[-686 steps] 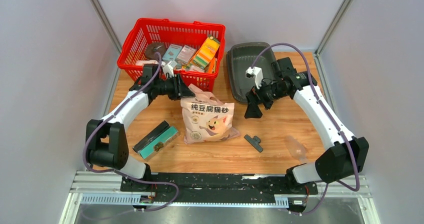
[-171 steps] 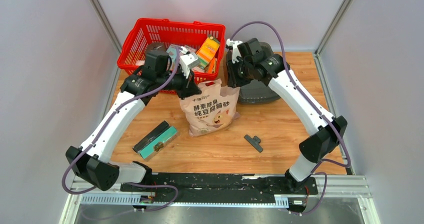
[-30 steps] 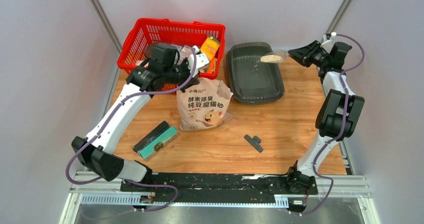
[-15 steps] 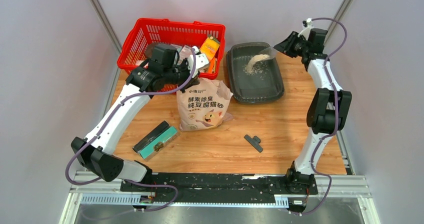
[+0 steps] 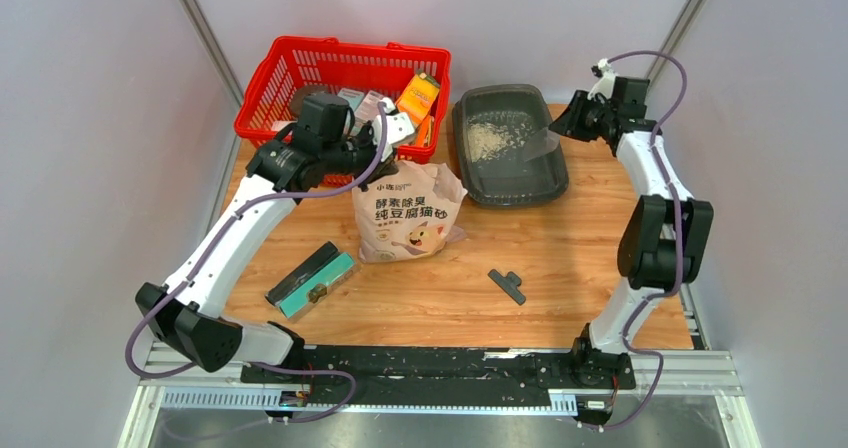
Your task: Fill the litter box with clean litter
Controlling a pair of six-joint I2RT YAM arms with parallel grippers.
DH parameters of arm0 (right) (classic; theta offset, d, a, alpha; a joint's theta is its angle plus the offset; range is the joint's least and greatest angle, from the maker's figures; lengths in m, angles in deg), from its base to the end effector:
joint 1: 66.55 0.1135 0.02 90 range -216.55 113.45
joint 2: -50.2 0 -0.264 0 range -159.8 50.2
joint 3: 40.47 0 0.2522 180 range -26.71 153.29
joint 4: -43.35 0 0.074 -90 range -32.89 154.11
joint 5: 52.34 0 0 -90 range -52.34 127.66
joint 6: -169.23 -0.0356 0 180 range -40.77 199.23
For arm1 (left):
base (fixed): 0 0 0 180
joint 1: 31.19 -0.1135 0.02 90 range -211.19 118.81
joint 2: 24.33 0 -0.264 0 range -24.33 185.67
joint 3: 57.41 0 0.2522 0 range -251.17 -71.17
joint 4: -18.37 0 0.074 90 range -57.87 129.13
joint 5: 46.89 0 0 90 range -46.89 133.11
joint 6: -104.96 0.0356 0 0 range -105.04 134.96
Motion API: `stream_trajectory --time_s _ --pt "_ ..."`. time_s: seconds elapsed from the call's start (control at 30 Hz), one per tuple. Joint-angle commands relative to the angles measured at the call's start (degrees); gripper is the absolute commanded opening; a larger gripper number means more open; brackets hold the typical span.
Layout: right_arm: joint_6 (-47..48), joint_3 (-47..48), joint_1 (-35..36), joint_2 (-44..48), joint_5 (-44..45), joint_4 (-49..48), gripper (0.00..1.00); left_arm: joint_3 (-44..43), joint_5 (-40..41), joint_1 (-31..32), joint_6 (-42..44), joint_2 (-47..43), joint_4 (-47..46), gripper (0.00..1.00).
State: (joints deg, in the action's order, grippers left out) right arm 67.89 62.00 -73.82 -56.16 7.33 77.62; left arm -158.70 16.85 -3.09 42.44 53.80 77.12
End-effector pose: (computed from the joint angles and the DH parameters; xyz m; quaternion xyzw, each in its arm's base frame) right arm 0.4272 -0.0364 0.2850 0.0275 0.8752 0.2501 0.4133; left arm 0.2429 -0.1475 0.4094 0.4957 0.7178 -0.2044 0.4441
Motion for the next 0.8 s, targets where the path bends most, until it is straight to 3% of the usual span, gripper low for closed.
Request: stream_trajectory --time_s 0.0,0.13,0.3,0.5,0.77 --pt "13.0 1.7 0.6 13.6 2.5 2.3 0.00 -0.5 -2.7 0.2 1.3 -5.4 -7.5 0.00" --pt "14.8 6.0 3.8 19.5 -12.2 12.0 0.00 0.2 -2.7 0.2 -0.1 -6.2 -8.2 0.00" --pt "18.3 6.0 13.5 25.1 -21.3 21.1 0.00 4.9 -4.0 0.2 -5.6 -8.1 -13.3 0.00" --pt "17.7 9.9 22.9 24.9 -20.0 29.0 0.00 10.4 -4.2 0.7 -12.5 -10.8 -22.1 0.00" --pt "22.8 9.0 32.7 22.1 -4.4 30.8 0.00 14.0 -5.1 0.8 -10.3 -14.8 -22.6 0.00"
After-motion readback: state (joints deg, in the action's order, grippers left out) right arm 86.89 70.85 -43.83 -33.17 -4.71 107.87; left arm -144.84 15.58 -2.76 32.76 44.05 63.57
